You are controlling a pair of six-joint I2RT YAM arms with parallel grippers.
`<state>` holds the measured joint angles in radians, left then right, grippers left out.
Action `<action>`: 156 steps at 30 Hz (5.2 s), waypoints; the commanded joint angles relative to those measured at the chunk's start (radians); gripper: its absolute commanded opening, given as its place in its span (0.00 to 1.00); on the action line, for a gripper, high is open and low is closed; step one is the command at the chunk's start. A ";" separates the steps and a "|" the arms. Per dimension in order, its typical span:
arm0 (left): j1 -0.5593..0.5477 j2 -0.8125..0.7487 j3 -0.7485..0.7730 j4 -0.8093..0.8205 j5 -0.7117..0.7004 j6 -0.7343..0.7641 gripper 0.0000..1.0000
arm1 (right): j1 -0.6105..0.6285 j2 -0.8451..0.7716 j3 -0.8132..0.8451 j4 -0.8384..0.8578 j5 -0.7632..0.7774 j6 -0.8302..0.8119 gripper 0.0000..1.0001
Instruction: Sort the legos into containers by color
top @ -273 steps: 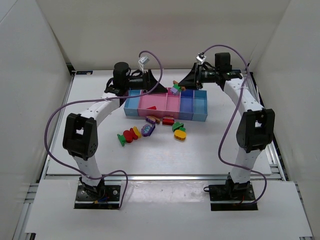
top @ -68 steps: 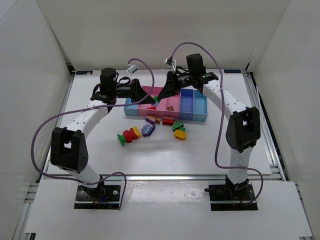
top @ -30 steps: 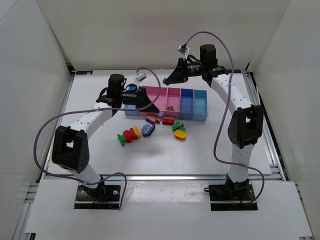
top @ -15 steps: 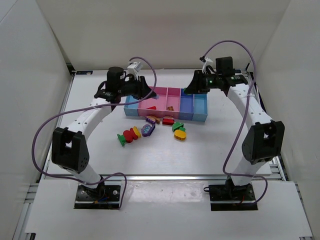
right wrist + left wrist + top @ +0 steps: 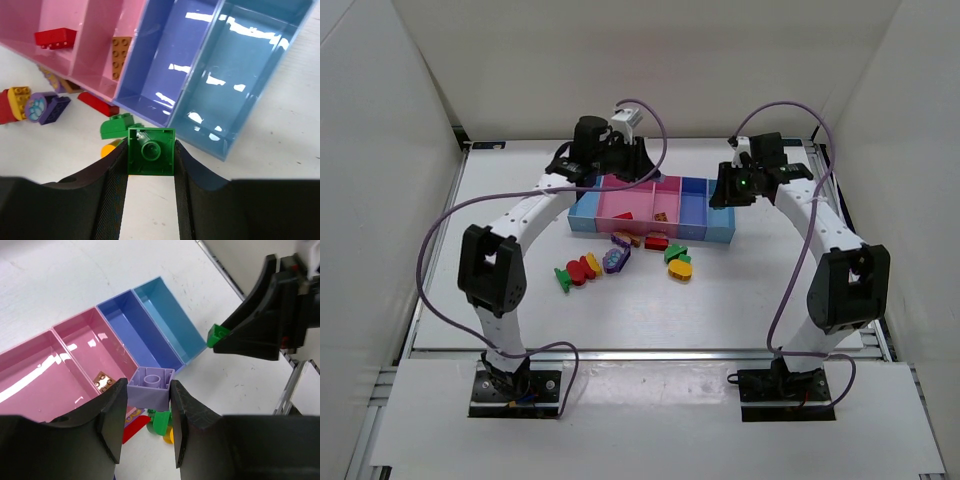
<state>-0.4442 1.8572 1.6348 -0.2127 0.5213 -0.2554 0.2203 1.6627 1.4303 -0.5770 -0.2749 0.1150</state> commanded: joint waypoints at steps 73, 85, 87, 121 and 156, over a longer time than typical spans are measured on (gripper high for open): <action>-0.145 0.176 0.298 -0.005 0.057 0.080 0.62 | -0.219 -0.153 -0.076 0.058 -0.118 -0.078 0.81; 0.031 -0.375 -0.229 -0.192 -0.135 0.166 0.64 | 0.103 -0.294 -0.217 -0.096 -0.497 -0.734 0.71; 0.061 -0.403 -0.253 -0.206 -0.139 0.177 0.64 | 0.169 -0.285 -0.229 -0.084 -0.485 -0.774 0.63; 0.240 -0.444 -0.311 -0.209 -0.069 0.157 0.65 | 0.174 0.123 -0.110 -0.106 -0.299 -1.249 0.34; 0.272 -0.339 -0.239 -0.200 -0.064 0.104 0.73 | 0.143 0.264 -0.065 -0.118 -0.274 -1.542 0.38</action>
<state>-0.1783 1.5177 1.3560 -0.4183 0.4522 -0.1432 0.3660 1.9095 1.3277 -0.6979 -0.5365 -1.3994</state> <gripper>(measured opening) 0.709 0.379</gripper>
